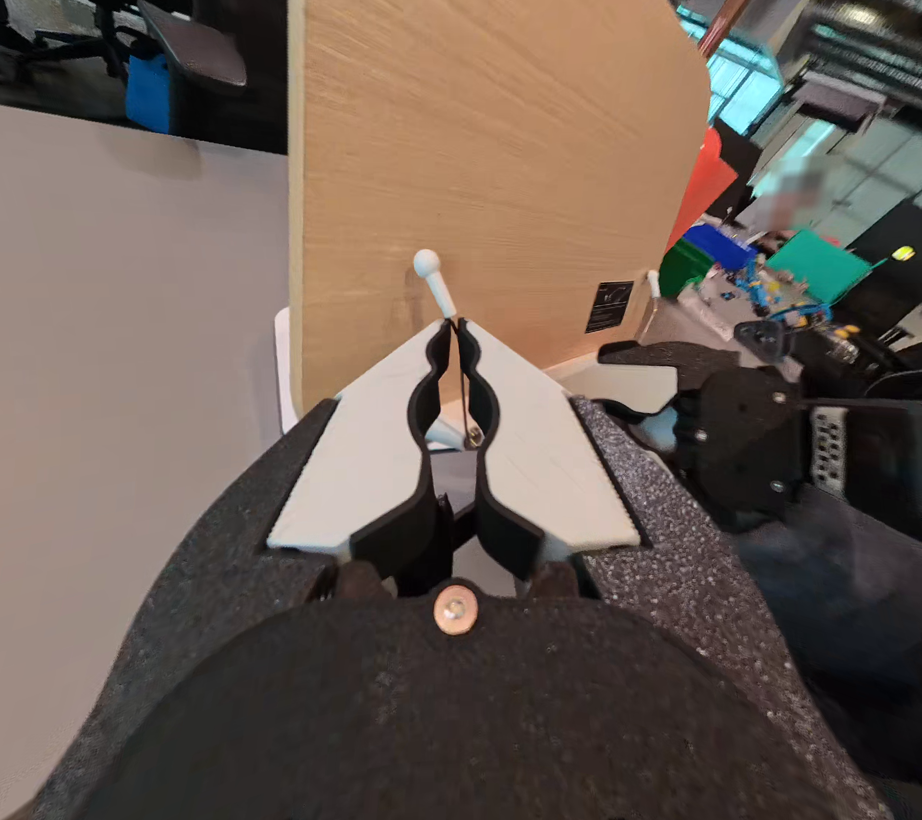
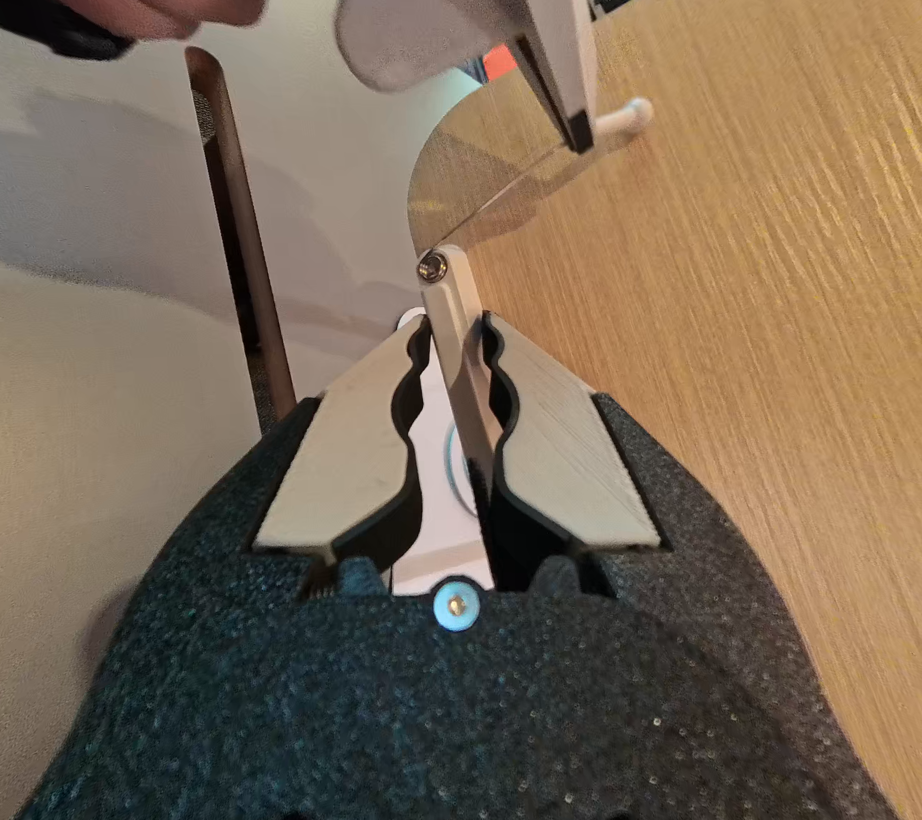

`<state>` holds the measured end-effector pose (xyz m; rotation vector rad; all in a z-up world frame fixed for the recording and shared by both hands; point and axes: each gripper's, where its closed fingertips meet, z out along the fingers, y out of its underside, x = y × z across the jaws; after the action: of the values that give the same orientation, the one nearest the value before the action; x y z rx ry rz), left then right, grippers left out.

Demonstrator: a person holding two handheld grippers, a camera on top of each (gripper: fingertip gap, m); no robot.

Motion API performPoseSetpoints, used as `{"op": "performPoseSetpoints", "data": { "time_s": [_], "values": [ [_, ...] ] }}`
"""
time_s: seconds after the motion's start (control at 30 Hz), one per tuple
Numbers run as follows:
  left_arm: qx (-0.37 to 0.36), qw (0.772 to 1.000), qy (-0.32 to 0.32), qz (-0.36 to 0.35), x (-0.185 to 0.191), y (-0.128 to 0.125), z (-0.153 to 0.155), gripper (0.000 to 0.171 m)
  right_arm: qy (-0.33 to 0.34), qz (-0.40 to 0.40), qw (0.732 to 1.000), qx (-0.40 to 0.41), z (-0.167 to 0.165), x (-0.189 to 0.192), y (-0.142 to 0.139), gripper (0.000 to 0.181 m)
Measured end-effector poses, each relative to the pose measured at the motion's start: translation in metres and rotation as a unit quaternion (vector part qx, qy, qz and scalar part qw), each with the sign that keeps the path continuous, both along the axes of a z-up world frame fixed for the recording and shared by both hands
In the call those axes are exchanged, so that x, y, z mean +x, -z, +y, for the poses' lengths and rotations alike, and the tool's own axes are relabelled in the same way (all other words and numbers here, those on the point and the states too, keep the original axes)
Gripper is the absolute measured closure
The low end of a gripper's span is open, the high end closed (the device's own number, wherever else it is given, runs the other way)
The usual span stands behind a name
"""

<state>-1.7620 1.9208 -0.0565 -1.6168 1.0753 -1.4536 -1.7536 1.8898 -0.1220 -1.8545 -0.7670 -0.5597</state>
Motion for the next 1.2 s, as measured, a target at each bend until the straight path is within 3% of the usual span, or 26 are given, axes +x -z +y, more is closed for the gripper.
{"op": "performPoseSetpoints", "data": {
  "time_s": [0.17, 0.2, 0.27, 0.37, 0.5, 0.57, 0.6, 0.67, 0.73, 0.8, 0.87, 0.9, 0.97, 1.07, 1.2],
  "values": [
    [0.046, 0.999, -0.004, -0.007, 0.005, -0.003, -0.005, 0.166, 0.009, 0.019, 1.0, -0.011, 0.0, 0.0, 0.0, 0.159],
    [0.06, 0.998, -0.014, -0.021, 0.0, -0.006, -0.005, 0.155, 0.014, 0.026, 1.0, -0.006, -0.001, 0.0, -0.002, 0.156],
    [0.065, 0.996, -0.027, -0.057, -0.012, -0.01, -0.004, 0.138, -0.002, 0.068, 0.998, 0.006, -0.015, -0.011, -0.014, 0.139],
    [0.037, 0.994, -0.047, -0.088, -0.035, -0.004, 0.014, 0.136, -0.038, 0.183, 0.982, 0.016, -0.055, -0.015, -0.051, 0.12],
    [-0.065, 0.996, 0.01, -0.059, -0.042, 0.026, 0.038, 0.131, -0.048, 0.361, 0.926, 0.099, -0.107, 0.06, -0.122, 0.112],
    [-0.116, 0.989, 0.034, -0.087, -0.04, 0.024, 0.049, 0.124, -0.039, 0.414, 0.889, 0.191, -0.141, 0.118, -0.142, 0.121],
    [-0.119, 0.987, 0.045, -0.101, -0.038, 0.022, 0.052, 0.121, -0.018, 0.43, 0.875, 0.222, -0.154, 0.148, -0.139, 0.13],
    [-0.102, 0.986, 0.087, -0.096, -0.03, 0.021, 0.05, 0.117, 0.003, 0.495, 0.85, 0.18, -0.16, 0.181, -0.103, 0.132],
    [-0.094, 0.98, 0.154, -0.088, -0.02, 0.02, 0.042, 0.115, -0.013, 0.554, 0.829, 0.082, -0.153, 0.179, -0.064, 0.128],
    [-0.1, 0.968, 0.223, -0.062, -0.011, 0.026, 0.032, 0.119, -0.016, 0.551, 0.834, 0.026, -0.144, 0.177, -0.035, 0.129],
    [-0.109, 0.954, 0.278, -0.04, -0.007, 0.035, 0.022, 0.152, -0.047, 0.547, 0.836, -0.008, -0.14, 0.164, -0.027, 0.149],
    [-0.123, 0.946, 0.298, -0.041, -0.006, 0.036, 0.018, 0.157, -0.052, 0.54, 0.84, -0.025, -0.137, 0.159, -0.024, 0.153],
    [-0.178, 0.935, 0.306, -0.036, -0.006, 0.034, 0.017, 0.158, -0.052, 0.542, 0.838, -0.036, -0.133, 0.16, -0.024, 0.164],
    [-0.243, 0.926, 0.289, -0.016, -0.005, 0.034, 0.018, 0.156, -0.045, 0.618, 0.779, -0.09, -0.132, 0.157, -0.025, 0.166],
    [-0.298, 0.912, 0.282, 0.009, -0.003, 0.03, 0.02, 0.155, -0.013, 0.66, 0.738, -0.14, -0.131, 0.158, -0.026, 0.166]
  ]
}}
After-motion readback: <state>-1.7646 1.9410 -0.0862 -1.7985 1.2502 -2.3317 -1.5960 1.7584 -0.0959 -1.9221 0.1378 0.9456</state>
